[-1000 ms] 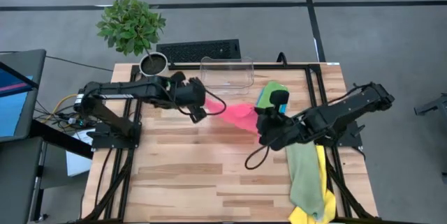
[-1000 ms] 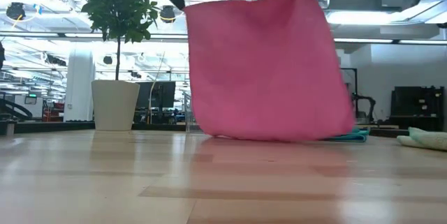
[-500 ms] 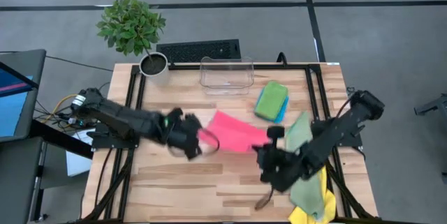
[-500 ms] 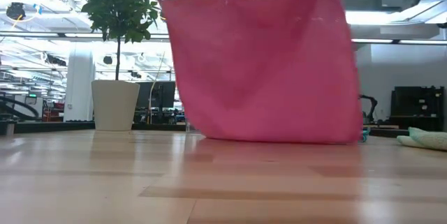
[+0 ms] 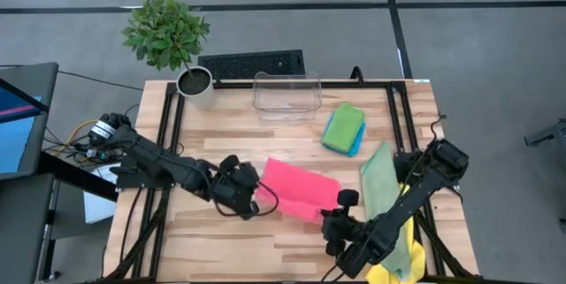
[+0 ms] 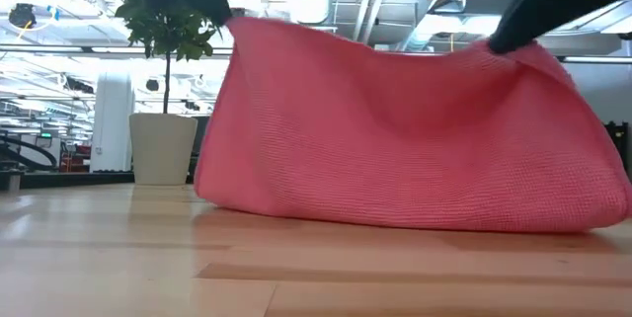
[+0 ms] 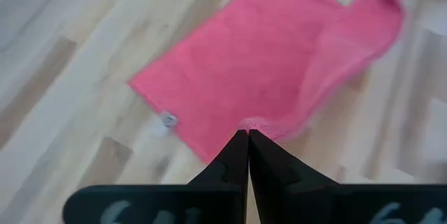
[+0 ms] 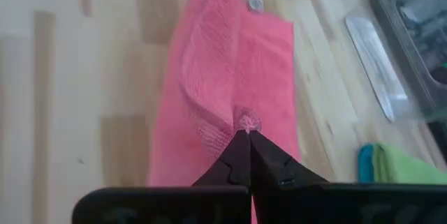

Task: Fold microfiber towels
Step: Fold pink microfiber towel

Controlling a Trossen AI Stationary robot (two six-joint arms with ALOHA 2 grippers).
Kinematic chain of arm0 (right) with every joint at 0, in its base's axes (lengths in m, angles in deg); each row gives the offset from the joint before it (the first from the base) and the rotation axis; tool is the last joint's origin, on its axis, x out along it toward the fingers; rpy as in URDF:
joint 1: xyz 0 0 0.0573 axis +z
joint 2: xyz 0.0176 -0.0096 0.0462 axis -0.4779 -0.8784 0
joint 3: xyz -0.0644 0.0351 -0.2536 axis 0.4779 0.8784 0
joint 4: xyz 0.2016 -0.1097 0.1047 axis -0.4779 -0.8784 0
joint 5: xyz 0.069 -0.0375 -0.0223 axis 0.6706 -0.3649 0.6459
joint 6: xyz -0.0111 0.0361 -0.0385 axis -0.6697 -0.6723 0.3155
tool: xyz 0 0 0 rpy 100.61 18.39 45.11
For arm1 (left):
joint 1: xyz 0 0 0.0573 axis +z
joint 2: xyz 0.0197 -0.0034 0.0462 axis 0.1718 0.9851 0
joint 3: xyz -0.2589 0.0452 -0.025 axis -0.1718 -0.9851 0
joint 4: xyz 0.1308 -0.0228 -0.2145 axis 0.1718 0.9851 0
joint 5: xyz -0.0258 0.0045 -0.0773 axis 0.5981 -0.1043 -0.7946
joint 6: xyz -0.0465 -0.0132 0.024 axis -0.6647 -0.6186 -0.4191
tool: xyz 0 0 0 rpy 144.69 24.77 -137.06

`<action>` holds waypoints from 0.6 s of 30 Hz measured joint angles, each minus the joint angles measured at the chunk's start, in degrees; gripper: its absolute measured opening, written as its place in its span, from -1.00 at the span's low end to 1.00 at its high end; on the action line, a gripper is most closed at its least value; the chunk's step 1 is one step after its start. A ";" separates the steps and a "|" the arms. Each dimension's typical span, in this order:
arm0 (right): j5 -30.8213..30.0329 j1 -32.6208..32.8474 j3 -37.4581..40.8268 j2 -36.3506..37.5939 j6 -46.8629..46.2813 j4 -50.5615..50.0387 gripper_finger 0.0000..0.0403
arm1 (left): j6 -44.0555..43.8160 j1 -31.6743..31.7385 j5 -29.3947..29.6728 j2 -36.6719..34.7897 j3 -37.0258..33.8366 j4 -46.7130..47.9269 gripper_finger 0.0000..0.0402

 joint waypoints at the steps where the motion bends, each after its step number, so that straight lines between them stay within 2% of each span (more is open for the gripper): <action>1: -0.04 -0.10 0.00 0.00 -1.51 -2.03 -0.93 | 0.60 1.16 0.04 0.00 -0.82 -1.15 -1.00; 8: 1.11 -0.79 0.06 0.11 -10.85 -12.09 -0.90 | 6.53 8.00 -3.82 0.00 -6.70 -9.77 -1.00; 18: 2.59 -4.18 7.58 0.00 -10.44 -4.86 -0.91 | 7.75 10.99 -6.87 -0.02 -10.86 -13.08 -1.00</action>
